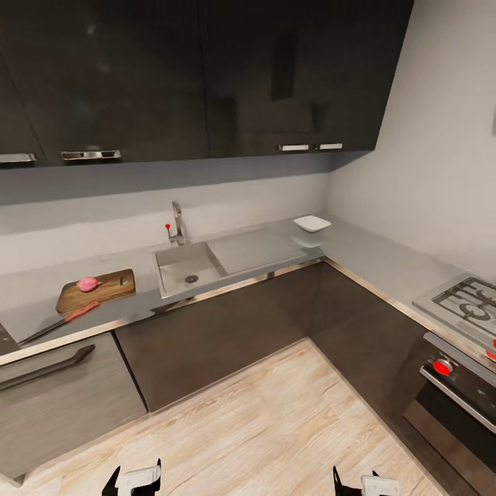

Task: In the kitchen, take the Vidalia onion out of the sink, dice it on the chopping board with the paring knife, put the diced onion into the bowl on the countertop, then place both the paring knife and the chopping board into the sink.

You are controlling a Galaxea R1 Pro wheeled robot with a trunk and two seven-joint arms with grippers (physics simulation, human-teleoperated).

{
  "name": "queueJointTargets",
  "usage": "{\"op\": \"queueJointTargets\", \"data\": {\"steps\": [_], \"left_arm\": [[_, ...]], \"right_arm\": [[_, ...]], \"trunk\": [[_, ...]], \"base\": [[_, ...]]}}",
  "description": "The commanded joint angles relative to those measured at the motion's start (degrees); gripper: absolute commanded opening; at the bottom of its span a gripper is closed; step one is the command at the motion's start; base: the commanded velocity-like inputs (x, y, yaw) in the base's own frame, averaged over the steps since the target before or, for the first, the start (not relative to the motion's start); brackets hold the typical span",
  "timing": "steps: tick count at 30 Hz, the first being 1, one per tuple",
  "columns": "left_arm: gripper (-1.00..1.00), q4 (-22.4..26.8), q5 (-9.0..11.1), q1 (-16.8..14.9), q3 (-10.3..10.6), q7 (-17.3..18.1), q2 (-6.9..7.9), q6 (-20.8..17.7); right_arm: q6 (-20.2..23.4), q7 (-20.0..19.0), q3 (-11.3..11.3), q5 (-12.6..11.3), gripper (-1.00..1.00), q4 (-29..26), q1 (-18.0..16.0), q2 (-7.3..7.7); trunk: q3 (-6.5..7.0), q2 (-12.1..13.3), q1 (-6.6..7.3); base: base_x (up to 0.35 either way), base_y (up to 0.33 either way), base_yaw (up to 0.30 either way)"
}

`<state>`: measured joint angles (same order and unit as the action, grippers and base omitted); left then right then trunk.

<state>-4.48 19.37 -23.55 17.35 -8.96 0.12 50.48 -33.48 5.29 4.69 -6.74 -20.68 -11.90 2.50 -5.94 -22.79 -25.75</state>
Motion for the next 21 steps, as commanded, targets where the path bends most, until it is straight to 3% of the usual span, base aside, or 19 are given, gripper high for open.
{"op": "queueJointTargets", "data": {"steps": [1,12,21], "left_arm": [[1.00,-0.2,0.0,-0.1,0.5,-0.4,-0.03,0.2],[1.00,-0.2,0.0,-0.1,0.5,-0.4,-0.03,0.2],[1.00,-0.2,0.0,-0.1,0.5,-0.4,-0.03,0.2]], "right_arm": [[-0.2,0.2,0.5,-0.6,1.00,0.0,-0.1,0.05],[-0.2,0.2,0.5,-0.6,1.00,0.0,-0.1,0.04],[-0.2,0.2,0.5,-0.6,1.00,0.0,-0.1,0.04]], "trunk": [[-0.12,-0.1,-0.03],[-0.10,-0.1,-0.03],[0.27,-0.1,-0.03]], "base": [[0.000,0.000,-0.002],[0.000,0.000,-0.009],[0.000,0.000,-0.185]]}}
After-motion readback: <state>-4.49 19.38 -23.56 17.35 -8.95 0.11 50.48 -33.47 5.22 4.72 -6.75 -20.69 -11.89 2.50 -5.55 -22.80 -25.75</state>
